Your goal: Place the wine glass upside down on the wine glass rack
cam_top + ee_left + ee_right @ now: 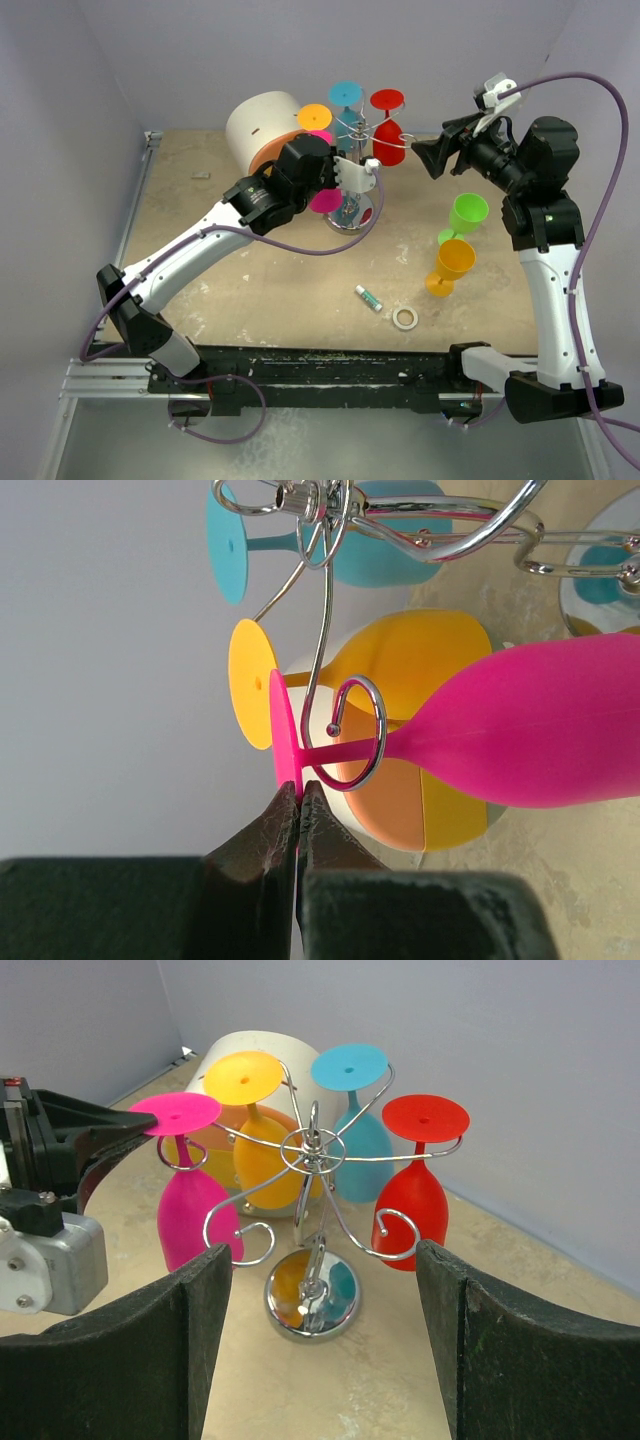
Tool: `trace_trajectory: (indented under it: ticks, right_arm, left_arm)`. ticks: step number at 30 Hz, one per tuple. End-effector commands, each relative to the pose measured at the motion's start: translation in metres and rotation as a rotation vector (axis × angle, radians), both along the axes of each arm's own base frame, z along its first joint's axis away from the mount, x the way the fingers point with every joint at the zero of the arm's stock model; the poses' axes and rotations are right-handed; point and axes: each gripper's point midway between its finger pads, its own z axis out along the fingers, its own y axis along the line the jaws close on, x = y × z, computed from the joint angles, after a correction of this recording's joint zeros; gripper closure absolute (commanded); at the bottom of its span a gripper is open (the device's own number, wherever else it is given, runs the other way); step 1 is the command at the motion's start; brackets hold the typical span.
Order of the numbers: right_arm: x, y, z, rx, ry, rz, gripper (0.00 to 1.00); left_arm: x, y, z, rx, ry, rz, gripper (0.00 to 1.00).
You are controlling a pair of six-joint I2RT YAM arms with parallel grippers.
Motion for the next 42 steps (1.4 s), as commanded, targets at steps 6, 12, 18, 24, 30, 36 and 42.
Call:
trace_trajectory:
  ticks: [6, 12, 18, 24, 30, 36, 42]
  right_arm:
    - [-0.006, 0.002, 0.016, 0.023, -0.061, 0.017, 0.23]
    - [-0.007, -0.001, 0.015, 0.013, -0.064, 0.002, 0.23]
    - [-0.005, -0.013, 0.015, -0.033, -0.081, -0.060, 0.23]
    - [-0.005, -0.030, 0.013, -0.086, -0.094, -0.153, 0.23]
    - [-0.007, -0.059, 0.006, -0.205, -0.095, -0.286, 0.23]
    - [-0.014, -0.074, -0.007, -0.273, -0.083, -0.346, 0.23]
    - [-0.016, -0.082, -0.013, -0.298, -0.080, -0.377, 0.22]
  left_arm:
    - [-0.015, -0.007, 0.028, -0.087, -0.025, -0.079, 1.00]
    - [-0.016, -0.014, 0.026, -0.082, -0.018, -0.095, 1.00]
    - [-0.019, -0.023, 0.018, -0.085, 0.011, -0.119, 1.00]
    - [-0.022, -0.029, 0.009, -0.093, 0.039, -0.139, 0.99]
    - [-0.024, -0.032, -0.008, -0.085, 0.085, -0.147, 0.91]
    - [-0.027, -0.032, -0.013, -0.094, 0.104, -0.151, 0.84]
    - [-0.032, -0.032, -0.015, -0.111, 0.130, -0.162, 0.74]
